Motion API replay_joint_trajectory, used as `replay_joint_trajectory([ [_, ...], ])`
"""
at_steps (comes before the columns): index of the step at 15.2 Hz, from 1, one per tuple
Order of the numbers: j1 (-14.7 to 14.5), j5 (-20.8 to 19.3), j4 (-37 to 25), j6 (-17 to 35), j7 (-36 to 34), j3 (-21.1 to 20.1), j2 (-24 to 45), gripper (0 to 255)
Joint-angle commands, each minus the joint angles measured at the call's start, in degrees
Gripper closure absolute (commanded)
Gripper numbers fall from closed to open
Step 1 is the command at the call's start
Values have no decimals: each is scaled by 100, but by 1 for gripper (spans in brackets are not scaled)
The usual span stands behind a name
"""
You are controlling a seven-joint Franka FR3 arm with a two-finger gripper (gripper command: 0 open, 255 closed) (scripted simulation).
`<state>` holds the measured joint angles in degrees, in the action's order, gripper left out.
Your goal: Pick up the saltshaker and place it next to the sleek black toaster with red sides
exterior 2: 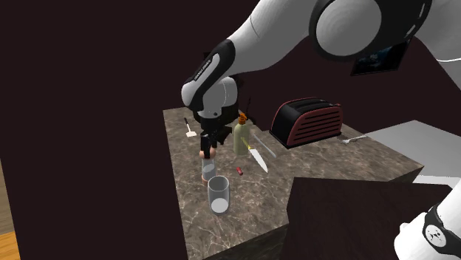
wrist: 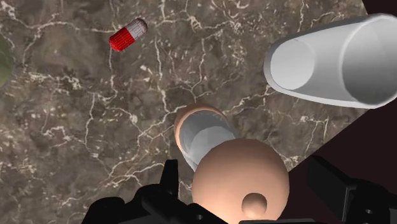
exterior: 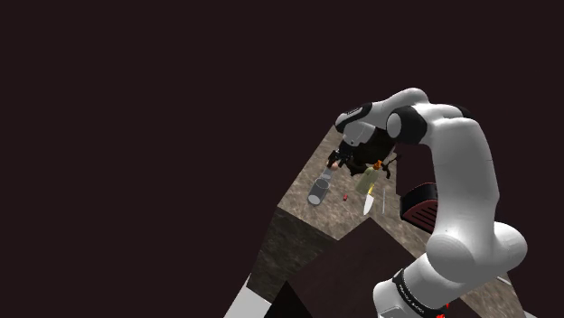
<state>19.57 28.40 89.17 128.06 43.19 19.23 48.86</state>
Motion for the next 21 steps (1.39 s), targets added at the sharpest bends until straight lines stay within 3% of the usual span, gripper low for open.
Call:
replay_joint_trajectory([
  [1,5,14,4,35,12,-12,30,0],
  [8,5,14,3,34,11,-11,30,0],
  [9,5,14,3,34,11,-11,30,255],
  [21,-31,-40,57,-81,-27,41,-141,255],
])
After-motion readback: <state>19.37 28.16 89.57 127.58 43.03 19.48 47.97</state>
